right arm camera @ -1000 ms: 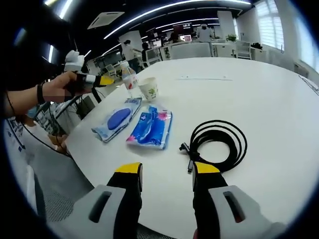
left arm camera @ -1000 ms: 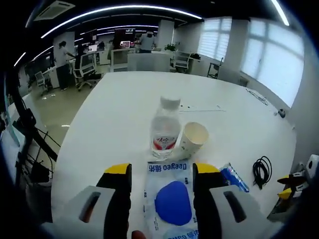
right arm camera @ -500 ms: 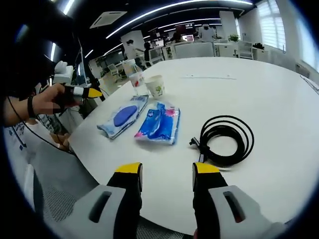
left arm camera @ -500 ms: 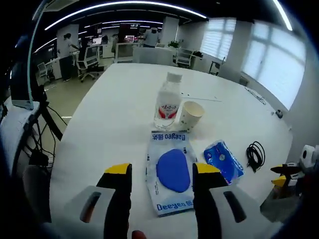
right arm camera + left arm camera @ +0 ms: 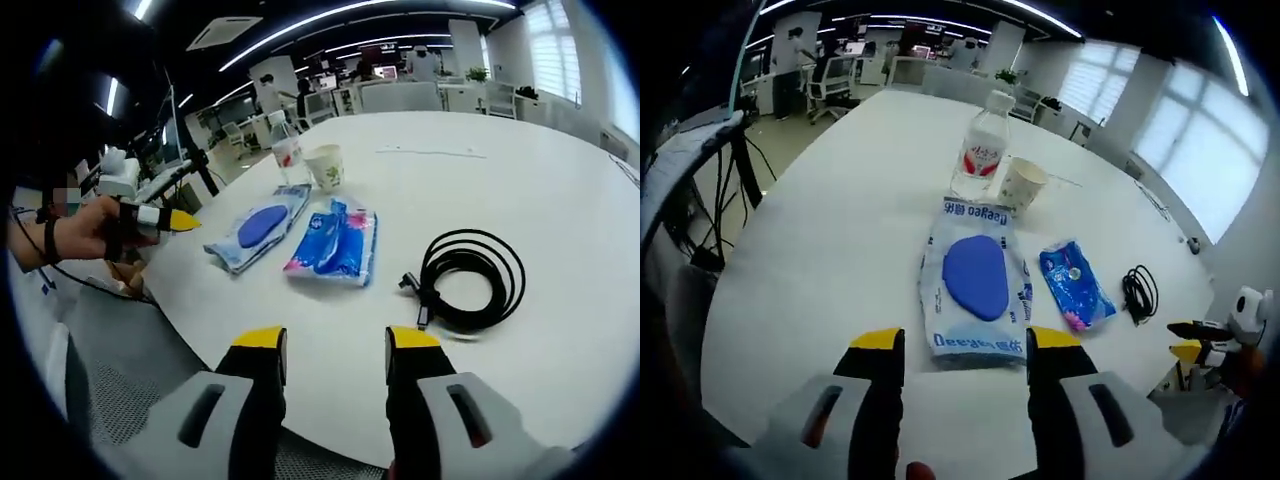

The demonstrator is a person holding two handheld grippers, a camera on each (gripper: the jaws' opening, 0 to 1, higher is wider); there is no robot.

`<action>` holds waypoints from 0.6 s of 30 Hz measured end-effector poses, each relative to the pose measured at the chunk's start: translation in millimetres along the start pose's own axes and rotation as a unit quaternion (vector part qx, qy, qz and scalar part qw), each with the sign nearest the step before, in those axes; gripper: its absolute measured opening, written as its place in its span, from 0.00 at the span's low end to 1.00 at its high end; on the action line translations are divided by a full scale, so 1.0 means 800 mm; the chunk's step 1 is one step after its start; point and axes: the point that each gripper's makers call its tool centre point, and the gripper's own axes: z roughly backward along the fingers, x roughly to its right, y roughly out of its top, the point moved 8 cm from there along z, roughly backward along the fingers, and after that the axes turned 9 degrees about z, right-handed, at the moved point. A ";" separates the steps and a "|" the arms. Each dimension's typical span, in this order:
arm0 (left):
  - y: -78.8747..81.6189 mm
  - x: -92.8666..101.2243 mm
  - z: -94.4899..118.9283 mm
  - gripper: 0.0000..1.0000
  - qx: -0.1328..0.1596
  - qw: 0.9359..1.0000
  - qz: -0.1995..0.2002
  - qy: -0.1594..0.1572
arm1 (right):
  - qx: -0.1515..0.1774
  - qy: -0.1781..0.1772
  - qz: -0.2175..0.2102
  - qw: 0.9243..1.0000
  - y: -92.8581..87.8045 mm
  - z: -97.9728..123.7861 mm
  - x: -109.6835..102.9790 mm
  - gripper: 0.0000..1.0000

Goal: Arrange the tabletop items into an orderly group along one side of the table until the central work area is clear of visible clutter.

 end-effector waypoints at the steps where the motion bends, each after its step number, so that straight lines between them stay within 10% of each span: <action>1: -0.003 -0.002 -0.002 0.49 -0.002 1.000 0.006 0.000 | 0.000 -0.001 0.000 1.000 0.000 0.000 0.000 0.38; 18: -0.038 -0.003 -0.022 0.46 -0.033 0.995 0.089 -0.003 | -0.005 -0.014 -0.009 1.000 -0.006 0.011 0.004 0.38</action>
